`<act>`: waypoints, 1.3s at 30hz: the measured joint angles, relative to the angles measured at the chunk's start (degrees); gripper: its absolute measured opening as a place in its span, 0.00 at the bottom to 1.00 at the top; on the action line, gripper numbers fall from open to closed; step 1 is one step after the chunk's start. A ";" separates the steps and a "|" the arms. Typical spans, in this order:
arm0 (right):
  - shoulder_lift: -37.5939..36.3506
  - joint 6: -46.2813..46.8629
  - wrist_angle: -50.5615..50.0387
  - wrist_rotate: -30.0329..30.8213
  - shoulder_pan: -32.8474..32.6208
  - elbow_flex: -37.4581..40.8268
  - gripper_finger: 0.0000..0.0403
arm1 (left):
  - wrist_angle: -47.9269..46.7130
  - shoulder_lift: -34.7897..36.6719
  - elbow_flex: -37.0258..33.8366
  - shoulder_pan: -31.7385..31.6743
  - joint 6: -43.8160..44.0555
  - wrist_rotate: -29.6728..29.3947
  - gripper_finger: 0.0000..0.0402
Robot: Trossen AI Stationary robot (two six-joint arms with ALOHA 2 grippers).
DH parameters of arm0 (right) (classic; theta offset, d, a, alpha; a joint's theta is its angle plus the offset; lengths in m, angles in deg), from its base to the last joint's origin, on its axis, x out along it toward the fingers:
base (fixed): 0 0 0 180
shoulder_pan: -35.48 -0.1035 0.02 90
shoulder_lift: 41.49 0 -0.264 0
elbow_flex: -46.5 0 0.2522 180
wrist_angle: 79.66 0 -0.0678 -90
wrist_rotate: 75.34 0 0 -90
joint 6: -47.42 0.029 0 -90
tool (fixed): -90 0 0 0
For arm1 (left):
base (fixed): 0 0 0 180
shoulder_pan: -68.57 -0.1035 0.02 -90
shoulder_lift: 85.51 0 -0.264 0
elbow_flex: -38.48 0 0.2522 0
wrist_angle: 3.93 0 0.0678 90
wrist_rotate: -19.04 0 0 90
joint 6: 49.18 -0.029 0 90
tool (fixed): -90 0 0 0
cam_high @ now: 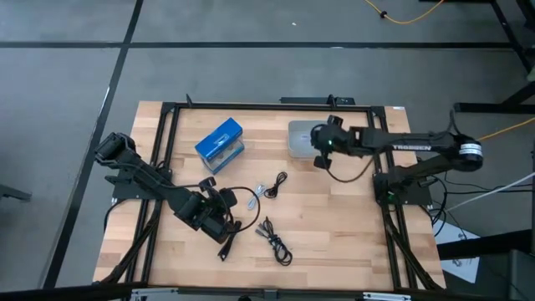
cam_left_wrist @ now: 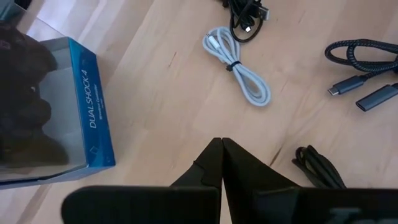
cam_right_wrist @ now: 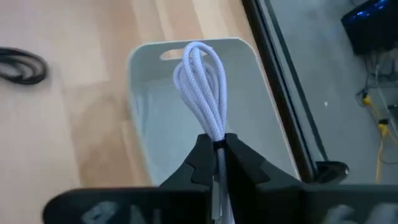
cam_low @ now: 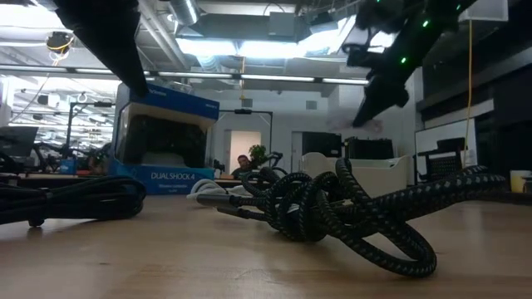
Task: Pick and place USB-C Cables
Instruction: Put the purple charger cable into the gray bin, then put the top black charger cable into the gray bin
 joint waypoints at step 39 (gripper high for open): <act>0.42 1.73 3.38 -6.34 1.24 0.89 0.37 | 0.62 0.00 0.00 0.00 -0.01 0.05 0.00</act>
